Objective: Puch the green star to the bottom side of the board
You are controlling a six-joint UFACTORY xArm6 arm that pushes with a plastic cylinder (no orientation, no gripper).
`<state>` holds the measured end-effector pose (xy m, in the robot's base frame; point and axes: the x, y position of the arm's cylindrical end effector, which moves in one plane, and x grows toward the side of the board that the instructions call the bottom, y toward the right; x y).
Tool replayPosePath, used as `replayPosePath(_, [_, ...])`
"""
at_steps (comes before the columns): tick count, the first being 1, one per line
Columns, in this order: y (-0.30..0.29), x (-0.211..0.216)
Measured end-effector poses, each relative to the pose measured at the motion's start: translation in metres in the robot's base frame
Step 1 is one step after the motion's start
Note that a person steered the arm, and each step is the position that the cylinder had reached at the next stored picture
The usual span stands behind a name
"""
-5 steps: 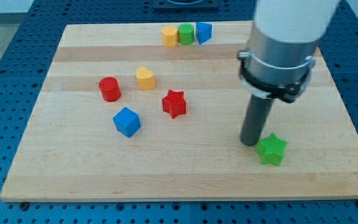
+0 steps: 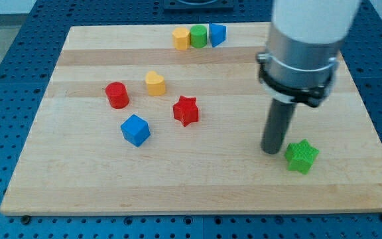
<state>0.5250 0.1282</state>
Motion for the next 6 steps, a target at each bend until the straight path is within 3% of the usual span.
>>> replayPosePath(2, [0.053, 0.010])
replayPosePath(6, [0.066, 0.054])
